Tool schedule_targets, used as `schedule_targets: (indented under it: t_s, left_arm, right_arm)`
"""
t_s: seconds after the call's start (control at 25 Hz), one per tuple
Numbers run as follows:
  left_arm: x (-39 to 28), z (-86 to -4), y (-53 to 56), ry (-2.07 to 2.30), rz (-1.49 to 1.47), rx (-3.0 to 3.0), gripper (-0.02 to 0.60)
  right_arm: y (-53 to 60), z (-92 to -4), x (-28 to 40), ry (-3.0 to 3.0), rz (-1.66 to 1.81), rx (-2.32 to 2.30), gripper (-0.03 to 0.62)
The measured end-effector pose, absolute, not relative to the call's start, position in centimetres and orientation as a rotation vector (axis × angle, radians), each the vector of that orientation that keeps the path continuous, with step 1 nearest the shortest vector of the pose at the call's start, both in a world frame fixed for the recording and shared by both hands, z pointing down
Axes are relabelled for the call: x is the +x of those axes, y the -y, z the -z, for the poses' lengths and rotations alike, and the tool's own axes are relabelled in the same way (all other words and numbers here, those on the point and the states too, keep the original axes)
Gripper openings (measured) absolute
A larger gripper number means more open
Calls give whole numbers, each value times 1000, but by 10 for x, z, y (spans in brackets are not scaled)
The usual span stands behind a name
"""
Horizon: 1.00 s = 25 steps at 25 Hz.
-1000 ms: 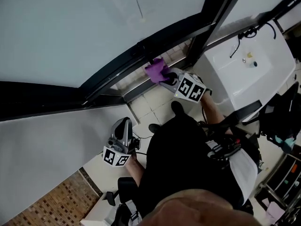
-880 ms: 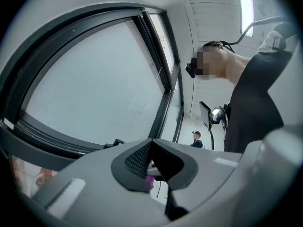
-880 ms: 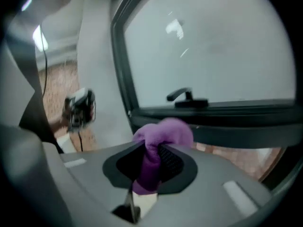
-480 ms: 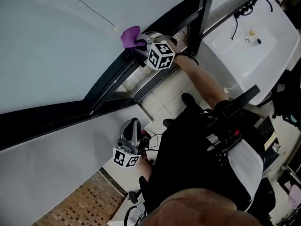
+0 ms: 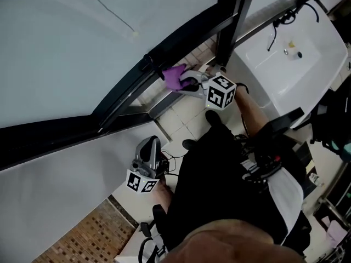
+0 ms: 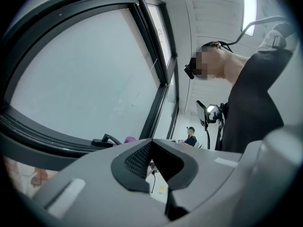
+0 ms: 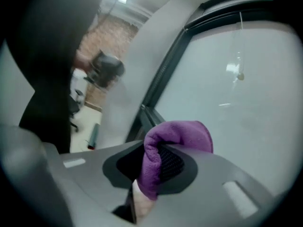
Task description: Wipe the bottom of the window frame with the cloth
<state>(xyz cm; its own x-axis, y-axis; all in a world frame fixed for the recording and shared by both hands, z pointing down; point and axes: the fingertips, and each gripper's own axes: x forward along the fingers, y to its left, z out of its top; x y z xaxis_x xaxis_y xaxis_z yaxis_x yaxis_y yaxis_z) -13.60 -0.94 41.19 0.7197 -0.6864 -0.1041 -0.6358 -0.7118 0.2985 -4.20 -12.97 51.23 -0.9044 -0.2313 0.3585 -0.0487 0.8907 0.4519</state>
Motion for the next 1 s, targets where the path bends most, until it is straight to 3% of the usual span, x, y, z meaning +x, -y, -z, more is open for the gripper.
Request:
schedule_targets:
  t_s: [0.12, 0.36, 0.6, 0.88, 1.0]
  left_arm:
    - [-129, -413, 13, 1027, 298, 2690, 0]
    - [-132, -411, 10, 1046, 301, 2694, 0]
    - [-142, -411, 1, 1138, 326, 2653, 0]
    - [-155, -412, 6, 1168, 331, 2644, 0]
    - [-152, -417, 9, 1149, 341, 2637, 0]
  right_arm:
    - [101, -489, -33, 2873, 430, 107, 63]
    - [262, -449, -33, 2774, 213, 938, 64]
    - [301, -507, -79, 2505, 194, 824, 58]
    - [324, -496, 10, 2265, 219, 1124, 63]
    - [324, -511, -16, 2305, 166, 951, 63]
